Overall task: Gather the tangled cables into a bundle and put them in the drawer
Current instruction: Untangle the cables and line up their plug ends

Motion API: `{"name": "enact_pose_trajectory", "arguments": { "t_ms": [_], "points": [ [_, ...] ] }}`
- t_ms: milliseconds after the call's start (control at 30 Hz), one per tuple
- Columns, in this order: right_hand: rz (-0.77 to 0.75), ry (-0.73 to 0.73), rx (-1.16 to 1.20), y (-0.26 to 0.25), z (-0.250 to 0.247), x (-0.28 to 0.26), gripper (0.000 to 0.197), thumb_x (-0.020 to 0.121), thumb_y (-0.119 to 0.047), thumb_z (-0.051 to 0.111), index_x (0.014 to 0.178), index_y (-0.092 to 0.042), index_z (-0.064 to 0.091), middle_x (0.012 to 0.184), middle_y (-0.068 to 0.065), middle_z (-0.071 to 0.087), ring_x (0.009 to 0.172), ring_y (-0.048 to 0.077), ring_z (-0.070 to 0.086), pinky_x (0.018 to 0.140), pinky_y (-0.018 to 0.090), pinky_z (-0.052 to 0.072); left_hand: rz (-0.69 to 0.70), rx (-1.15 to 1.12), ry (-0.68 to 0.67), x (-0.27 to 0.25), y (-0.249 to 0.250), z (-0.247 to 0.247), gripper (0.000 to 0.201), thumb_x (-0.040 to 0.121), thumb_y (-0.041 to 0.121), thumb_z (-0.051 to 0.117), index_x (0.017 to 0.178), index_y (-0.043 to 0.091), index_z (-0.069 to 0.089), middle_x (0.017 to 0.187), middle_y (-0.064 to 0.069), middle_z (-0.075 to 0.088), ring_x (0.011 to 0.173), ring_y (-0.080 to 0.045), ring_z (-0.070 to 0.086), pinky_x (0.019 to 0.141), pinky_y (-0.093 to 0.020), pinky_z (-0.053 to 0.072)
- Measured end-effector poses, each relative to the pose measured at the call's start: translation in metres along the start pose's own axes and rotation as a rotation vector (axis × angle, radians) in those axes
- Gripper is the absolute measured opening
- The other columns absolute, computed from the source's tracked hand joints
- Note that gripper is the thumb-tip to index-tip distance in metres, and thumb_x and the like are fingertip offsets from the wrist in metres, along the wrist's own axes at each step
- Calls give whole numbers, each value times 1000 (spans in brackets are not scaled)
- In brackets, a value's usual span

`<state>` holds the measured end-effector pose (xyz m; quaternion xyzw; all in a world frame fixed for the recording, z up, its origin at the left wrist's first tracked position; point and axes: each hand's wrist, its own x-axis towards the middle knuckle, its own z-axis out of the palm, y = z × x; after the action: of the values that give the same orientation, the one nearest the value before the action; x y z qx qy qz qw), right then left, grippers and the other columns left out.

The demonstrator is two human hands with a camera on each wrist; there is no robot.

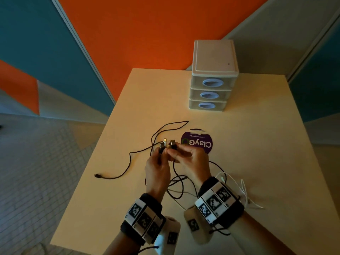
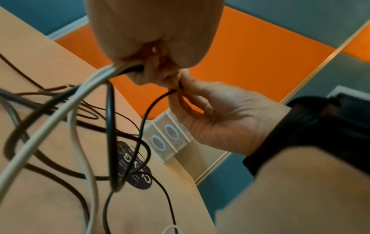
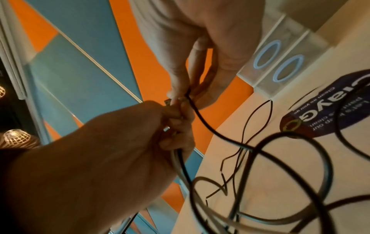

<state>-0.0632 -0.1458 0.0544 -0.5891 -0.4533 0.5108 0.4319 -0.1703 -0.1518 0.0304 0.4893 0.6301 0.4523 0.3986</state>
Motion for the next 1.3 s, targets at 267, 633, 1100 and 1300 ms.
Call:
{"name": "enact_pose_trajectory", "arguments": {
  "t_ms": [267,633,1100,1300],
  "points": [
    [264,-100,396,-17,-17,1,22,82,-9,66,104,-6,70,102,12,73,96,18,69,86,28,55,142,91,-61,-4,8,4,23,97,23,49,83,11,62,64,-1,58,57,-8,44,56,-29,39],
    [213,-94,331,-18,-35,-4,26,82,-8,64,108,-4,67,97,8,71,92,14,66,76,17,56,105,279,-421,5,31,-6,27,98,29,41,72,28,50,71,3,53,54,-6,50,49,-14,41],
    [125,-45,187,-33,-77,-3,28,86,-13,61,114,-9,66,103,9,68,78,1,64,57,3,46,148,249,-578,11,52,37,31,96,25,35,97,6,60,100,-14,69,94,-29,64,85,-39,51],
    [121,-144,155,-38,-64,-6,45,89,-47,45,130,-30,49,130,3,59,116,15,56,95,30,49,-54,-282,-470,1,70,49,28,103,14,28,97,17,55,89,-4,64,80,-14,64,69,-20,56]
  ]
}}
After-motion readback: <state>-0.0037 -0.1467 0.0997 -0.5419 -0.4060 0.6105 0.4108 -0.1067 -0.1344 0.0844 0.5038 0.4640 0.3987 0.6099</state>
